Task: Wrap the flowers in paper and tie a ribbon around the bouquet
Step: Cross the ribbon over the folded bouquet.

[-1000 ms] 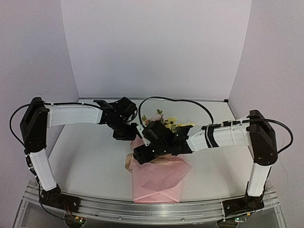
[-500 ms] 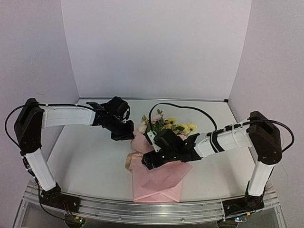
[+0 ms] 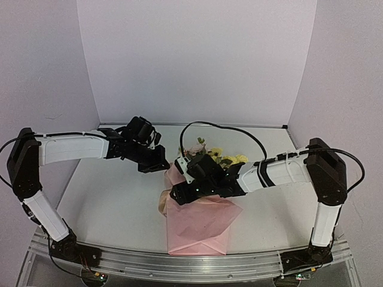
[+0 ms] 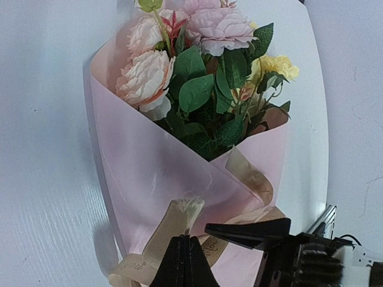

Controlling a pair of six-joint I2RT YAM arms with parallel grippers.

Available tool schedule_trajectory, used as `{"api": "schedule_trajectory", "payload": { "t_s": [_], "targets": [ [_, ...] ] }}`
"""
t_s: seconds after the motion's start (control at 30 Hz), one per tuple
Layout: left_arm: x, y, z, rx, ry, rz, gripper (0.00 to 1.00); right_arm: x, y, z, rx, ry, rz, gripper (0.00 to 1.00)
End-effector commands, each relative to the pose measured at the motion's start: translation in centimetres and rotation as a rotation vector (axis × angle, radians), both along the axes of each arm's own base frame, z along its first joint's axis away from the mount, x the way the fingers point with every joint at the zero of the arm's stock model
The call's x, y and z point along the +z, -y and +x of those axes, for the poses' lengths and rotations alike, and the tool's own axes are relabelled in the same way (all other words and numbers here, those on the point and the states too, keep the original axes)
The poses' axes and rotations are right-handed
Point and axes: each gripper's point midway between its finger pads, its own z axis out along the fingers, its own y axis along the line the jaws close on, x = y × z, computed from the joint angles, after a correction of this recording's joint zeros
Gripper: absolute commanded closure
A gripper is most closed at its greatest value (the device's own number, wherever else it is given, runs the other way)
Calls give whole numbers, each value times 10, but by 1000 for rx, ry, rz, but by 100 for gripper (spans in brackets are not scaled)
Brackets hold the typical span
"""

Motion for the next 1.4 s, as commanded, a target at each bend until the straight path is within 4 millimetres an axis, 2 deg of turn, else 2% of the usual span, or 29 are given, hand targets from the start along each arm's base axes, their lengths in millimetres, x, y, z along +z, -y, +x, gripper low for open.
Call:
{"api": "schedule_trajectory", "payload": {
  "t_s": [0.0,0.13,0.23,0.43,0.6,0.77,1.07,1.27,1.37],
  "targets": [
    [33,2,-6,-20,66,-93,100,-5,-2,6,-10,17,-48,27],
    [38,-2,-13,-20,82,-125,100,-9,-1,8,-23,16,-60,33],
    [42,-2,-19,-35,100,-145,100,-9,1,11,-43,20,-64,44],
    [50,8,-40,-124,163,-193,100,8,8,17,-70,19,-46,68],
    [42,23,-64,-241,192,-234,100,17,9,19,-76,-5,-26,78],
    [20,34,-83,-327,171,-220,100,24,9,18,-71,-20,-7,79],
    [-18,40,-96,-393,129,-109,100,41,6,17,-58,-17,13,76],
    [-48,33,-91,-362,79,-2,100,47,6,16,-53,-21,22,76],
    [-59,27,-82,-311,67,70,100,52,6,14,-45,-22,28,77]
  ]
}}
